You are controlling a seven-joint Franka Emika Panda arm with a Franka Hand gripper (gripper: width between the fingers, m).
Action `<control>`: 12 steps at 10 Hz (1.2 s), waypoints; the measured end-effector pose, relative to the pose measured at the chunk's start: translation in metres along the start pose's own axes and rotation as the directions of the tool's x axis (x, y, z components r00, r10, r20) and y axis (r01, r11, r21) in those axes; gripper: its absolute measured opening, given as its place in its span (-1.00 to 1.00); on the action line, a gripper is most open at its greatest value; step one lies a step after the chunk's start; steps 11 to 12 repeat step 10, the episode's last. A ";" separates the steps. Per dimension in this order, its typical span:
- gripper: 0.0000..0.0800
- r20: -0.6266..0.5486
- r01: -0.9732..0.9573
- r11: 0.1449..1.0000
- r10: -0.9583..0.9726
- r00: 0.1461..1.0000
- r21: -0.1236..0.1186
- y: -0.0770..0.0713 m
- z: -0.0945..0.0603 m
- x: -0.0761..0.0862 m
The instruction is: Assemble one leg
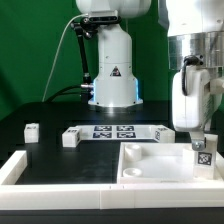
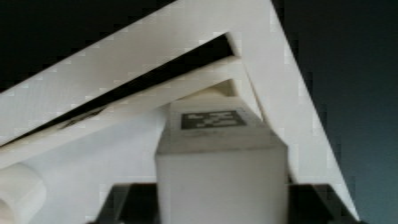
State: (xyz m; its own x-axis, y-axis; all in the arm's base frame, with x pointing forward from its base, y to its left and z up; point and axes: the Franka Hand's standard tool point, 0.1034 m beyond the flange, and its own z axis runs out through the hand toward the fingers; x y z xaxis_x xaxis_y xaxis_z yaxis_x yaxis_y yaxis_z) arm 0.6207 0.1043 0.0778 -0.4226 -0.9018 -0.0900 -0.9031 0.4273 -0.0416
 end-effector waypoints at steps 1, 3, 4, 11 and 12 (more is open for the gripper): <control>-0.09 -0.001 0.022 1.000 -0.022 1.000 -0.001 0.000 0.001 0.000; 0.37 -0.002 0.023 1.000 -0.023 1.000 -0.002 0.001 0.002 0.001; 0.55 -0.002 0.023 1.000 -0.023 1.000 -0.002 0.001 0.002 0.001; 0.62 -0.004 0.023 1.000 -0.023 1.000 -0.003 0.001 0.003 0.001; 0.62 -0.004 0.023 1.000 -0.023 1.000 -0.003 0.001 0.003 0.001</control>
Offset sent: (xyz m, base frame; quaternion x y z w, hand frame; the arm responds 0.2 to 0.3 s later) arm 0.0000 0.0000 0.0000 0.0000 0.0000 0.0000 1.0000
